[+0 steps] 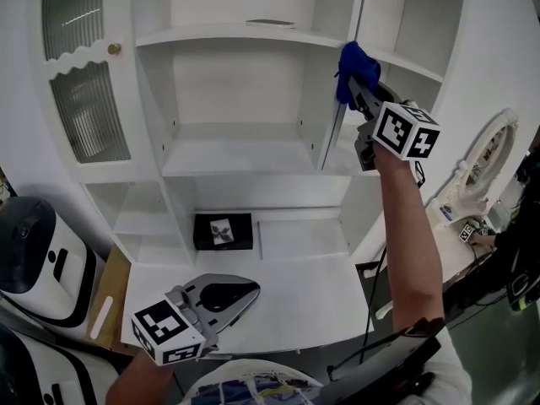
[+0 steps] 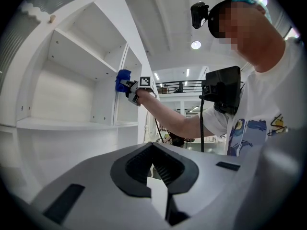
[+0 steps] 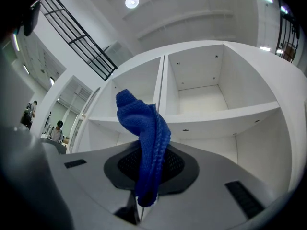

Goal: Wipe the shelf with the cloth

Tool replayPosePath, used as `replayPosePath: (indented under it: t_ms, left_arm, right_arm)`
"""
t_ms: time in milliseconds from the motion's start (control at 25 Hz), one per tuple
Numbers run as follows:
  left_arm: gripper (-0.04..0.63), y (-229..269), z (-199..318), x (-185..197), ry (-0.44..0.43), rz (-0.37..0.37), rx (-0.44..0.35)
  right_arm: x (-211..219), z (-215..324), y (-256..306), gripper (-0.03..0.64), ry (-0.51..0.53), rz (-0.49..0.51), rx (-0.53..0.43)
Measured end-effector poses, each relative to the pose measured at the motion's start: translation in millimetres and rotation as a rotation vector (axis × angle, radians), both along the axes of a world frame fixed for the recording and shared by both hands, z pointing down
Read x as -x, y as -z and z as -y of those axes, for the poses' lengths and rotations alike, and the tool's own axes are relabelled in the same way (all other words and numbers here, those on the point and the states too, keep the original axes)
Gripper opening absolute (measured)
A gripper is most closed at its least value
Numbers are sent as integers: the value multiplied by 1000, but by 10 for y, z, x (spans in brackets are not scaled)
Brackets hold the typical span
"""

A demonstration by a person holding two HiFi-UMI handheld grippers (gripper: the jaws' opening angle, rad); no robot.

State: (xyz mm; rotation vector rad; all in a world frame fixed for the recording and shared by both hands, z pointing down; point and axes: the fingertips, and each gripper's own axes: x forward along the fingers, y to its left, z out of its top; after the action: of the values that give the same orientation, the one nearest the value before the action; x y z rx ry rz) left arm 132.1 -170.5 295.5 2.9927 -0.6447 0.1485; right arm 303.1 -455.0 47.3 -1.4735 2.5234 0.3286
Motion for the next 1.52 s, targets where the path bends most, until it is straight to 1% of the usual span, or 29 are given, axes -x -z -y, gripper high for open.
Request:
replayPosePath:
  t_ms: [240, 640, 1000, 1520]
  left_arm:
    - [12, 32, -3, 58, 4, 3, -8]
    - [12, 28, -14, 185, 10, -2, -9]
    - [12, 43, -62, 390, 36, -15, -7]
    - [12, 51, -172, 842, 98, -25, -16]
  right_arm:
    - [-49, -18, 256, 67, -3, 26, -26]
    - [66, -13, 350, 67, 14, 63, -21]
    - [510, -7, 411, 67, 53, 31, -20]
    - [1294, -18, 454, 67, 145, 27, -17]
